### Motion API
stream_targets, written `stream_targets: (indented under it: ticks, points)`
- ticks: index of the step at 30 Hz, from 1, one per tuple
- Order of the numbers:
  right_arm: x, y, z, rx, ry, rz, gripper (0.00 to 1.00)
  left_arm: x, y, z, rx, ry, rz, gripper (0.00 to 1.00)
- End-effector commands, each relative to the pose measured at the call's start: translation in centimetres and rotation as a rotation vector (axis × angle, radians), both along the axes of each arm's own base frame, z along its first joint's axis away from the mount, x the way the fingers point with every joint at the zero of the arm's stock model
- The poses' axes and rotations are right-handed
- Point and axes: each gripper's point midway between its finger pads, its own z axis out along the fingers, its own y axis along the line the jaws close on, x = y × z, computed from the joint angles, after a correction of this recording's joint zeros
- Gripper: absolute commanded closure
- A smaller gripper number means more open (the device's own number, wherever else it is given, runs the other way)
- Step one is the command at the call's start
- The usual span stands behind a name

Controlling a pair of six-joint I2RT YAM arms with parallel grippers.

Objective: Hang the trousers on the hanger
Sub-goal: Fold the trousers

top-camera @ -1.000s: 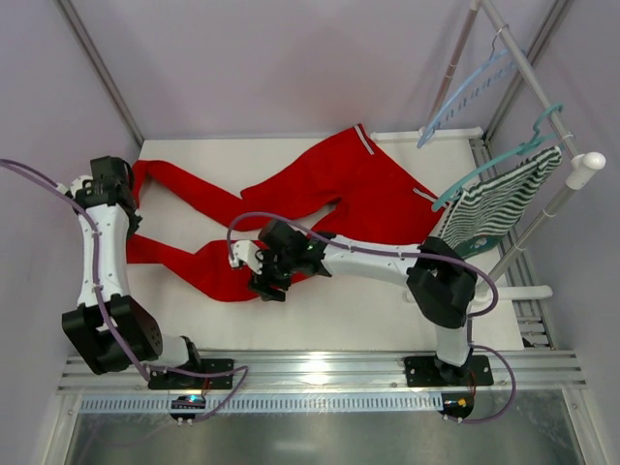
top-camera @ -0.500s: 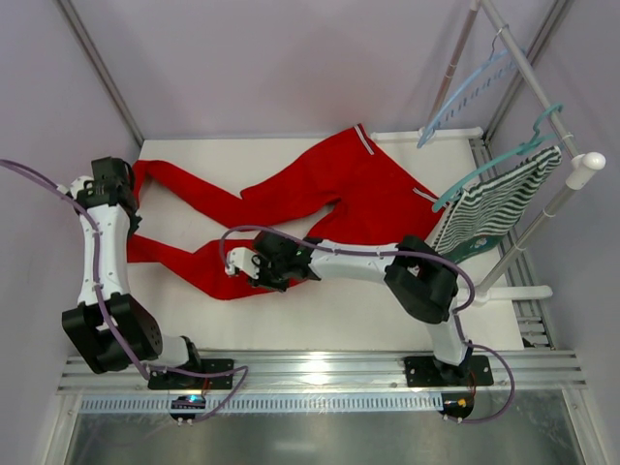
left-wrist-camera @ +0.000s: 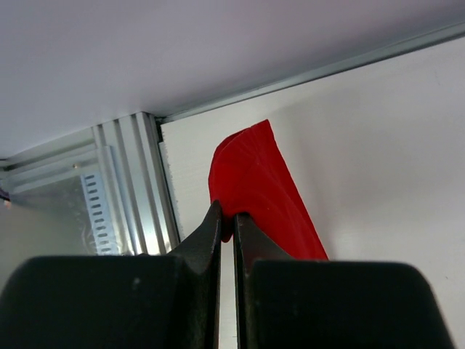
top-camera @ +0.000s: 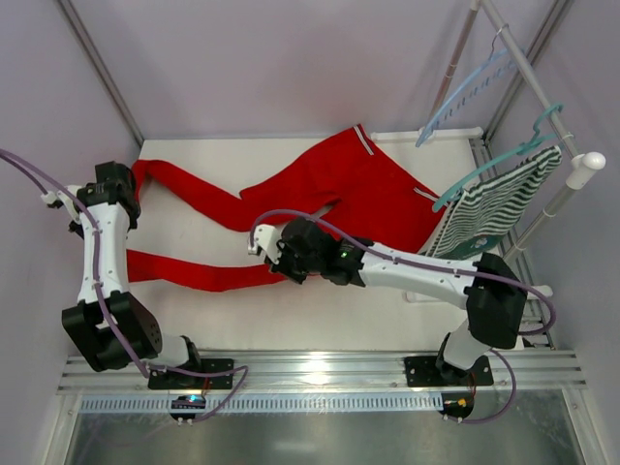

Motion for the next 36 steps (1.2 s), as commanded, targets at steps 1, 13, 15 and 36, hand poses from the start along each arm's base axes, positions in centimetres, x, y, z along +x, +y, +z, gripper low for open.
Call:
stream_targets:
  ticks: [1, 13, 15, 36]
  points:
    - [-0.1, -0.1, 3.4, 0.099, -0.007, -0.07, 0.96, -2.4, 1.2, 2.7, 0.126, -0.004, 0.098, 1.0]
    - [8.5, 2.6, 4.0, 0.104, 0.067, -0.256, 0.96, -3.0, 2.2, 1.8, 0.207, 0.025, 0.164, 1.0]
    - [11.0, 3.6, 1.6, 0.089, 0.118, -0.287, 0.96, -2.4, 2.5, 1.0, 0.213, 0.055, 0.163, 1.0]
    - [17.4, 3.8, -0.6, 0.163, 0.258, -0.503, 0.61, 8.6, 1.7, -1.7, 0.056, 0.114, -0.087, 0.19]
